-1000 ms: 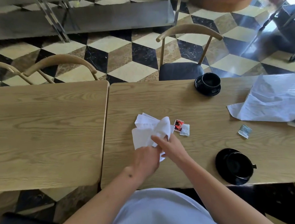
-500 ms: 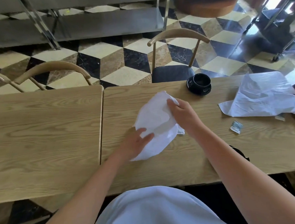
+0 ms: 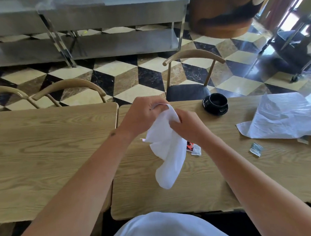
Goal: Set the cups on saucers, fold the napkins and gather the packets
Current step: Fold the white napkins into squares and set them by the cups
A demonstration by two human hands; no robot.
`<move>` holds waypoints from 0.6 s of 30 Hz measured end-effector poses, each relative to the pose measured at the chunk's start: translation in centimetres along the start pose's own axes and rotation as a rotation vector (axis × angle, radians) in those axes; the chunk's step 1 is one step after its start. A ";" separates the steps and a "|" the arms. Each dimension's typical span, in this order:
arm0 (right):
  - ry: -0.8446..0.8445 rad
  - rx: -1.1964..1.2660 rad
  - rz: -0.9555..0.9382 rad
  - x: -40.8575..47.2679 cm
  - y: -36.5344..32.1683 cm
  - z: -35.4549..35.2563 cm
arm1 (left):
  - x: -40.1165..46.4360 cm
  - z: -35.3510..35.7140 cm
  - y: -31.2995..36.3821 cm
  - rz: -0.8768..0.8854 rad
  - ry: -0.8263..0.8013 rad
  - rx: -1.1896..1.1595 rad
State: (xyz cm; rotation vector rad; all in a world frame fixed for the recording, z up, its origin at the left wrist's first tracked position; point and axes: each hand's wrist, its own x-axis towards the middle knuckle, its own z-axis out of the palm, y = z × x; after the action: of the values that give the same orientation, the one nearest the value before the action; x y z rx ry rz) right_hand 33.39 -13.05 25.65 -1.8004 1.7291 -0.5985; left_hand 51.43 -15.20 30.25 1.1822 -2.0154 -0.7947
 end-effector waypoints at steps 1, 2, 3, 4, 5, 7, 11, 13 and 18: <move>0.033 -0.014 0.036 -0.5 1.0 0.6 | 0.0 -0.3 -0.2 -0.016 0.055 -0.018; 0.057 -0.010 0.075 -1.2 2.2 1.3 | 0.1 -0.8 -0.4 -0.034 0.109 -0.034; 0.068 0.001 0.108 -1.8 3.4 2.0 | 0.3 -1.4 -0.7 -0.051 0.160 -0.049; 0.066 0.005 0.137 -2.4 4.6 2.5 | 0.4 -2.0 -1.0 -0.065 0.204 -0.055; 0.059 0.000 0.157 -2.9 5.6 2.8 | 0.6 -2.7 -1.3 -0.073 0.242 -0.046; 0.050 -0.066 0.201 -3.0 7.2 2.7 | 0.9 -4.0 -2.0 -0.101 0.298 -0.018; 0.125 -0.171 0.267 -1.6 8.6 1.4 | 1.1 -5.8 -3.2 -0.172 0.406 0.004; 0.164 -0.112 0.233 -0.9 8.3 0.8 | 1.1 -6.0 -3.7 -0.212 0.436 0.000; 0.002 -0.130 -0.021 -0.6 6.7 -0.1 | 1.1 -5.6 -4.9 -0.299 0.407 -0.028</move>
State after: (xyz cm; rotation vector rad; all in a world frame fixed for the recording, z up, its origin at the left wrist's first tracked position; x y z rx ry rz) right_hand 28.35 -12.49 21.27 -1.9089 1.7894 -0.5070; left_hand 57.82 -19.08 30.07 1.5131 -1.5149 -0.6536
